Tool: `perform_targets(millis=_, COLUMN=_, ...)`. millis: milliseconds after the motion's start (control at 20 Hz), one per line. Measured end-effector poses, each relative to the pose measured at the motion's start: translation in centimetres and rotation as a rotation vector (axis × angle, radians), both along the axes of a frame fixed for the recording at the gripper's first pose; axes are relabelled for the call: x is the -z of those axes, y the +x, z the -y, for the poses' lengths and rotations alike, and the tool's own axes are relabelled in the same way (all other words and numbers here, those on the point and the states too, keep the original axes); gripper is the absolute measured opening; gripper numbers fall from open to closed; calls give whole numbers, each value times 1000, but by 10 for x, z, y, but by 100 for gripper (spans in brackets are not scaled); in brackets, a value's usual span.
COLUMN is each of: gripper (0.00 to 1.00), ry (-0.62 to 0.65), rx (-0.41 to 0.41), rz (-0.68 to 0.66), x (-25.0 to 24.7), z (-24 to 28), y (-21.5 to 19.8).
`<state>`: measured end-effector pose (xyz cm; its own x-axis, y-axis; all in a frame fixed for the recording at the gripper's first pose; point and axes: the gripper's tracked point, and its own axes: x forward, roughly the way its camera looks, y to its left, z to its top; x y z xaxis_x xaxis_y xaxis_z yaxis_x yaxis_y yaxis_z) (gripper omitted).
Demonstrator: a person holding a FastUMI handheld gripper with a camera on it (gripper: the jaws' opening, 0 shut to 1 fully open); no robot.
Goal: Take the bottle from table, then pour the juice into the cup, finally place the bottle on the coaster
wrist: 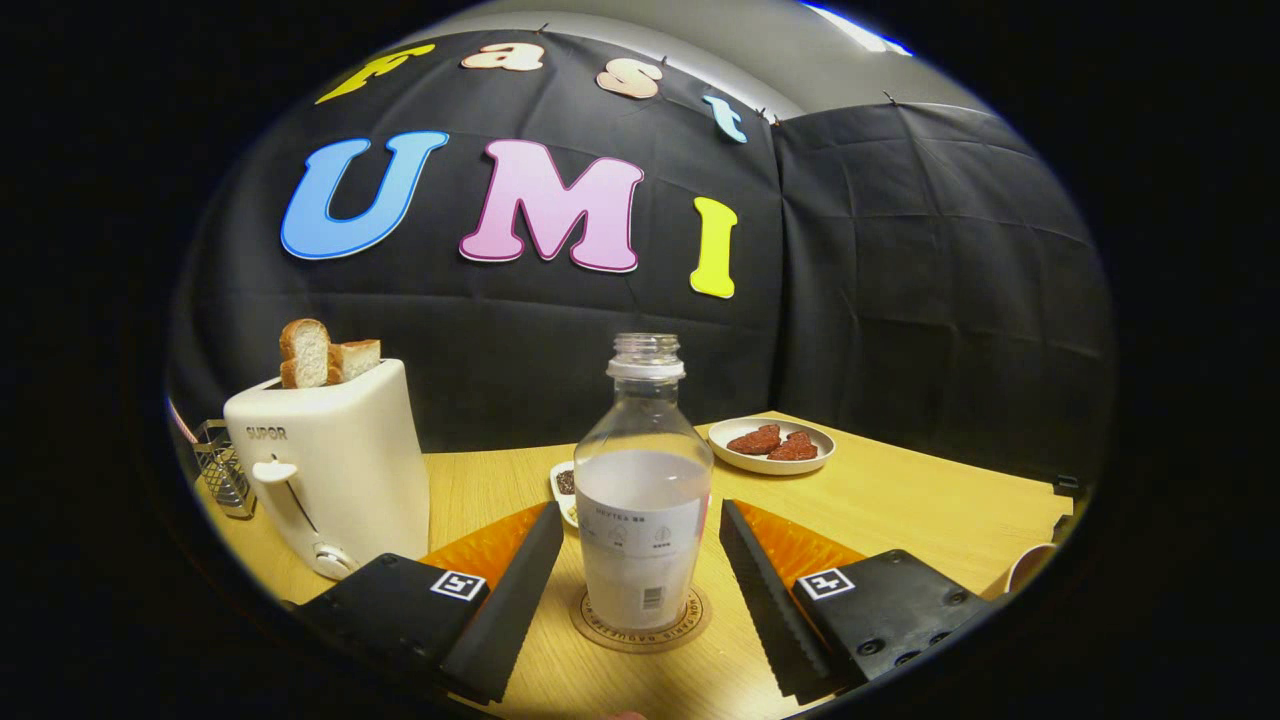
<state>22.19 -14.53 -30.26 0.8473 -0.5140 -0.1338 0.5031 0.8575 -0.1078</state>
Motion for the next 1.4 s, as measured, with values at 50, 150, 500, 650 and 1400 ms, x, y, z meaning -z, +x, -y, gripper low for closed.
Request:
perform_targets(millis=50, gripper=97, ry=3, rx=-3, rz=-6, x=-1, z=-3, y=-6)
perform_targets(millis=150, gripper=97, ry=16, rx=-17, rz=-18, x=-7, z=-9, y=-18)
perform_targets(millis=500, gripper=97, ry=26, rx=-86, rz=0, x=-48, z=-29, y=-61)
perform_targets(millis=650, gripper=97, ry=53, rx=-121, rz=13, x=-62, z=-44, y=-77)
perform_targets(millis=1400, gripper=96, ry=42, rx=-324, rz=72, x=-157, z=-95, y=-162)
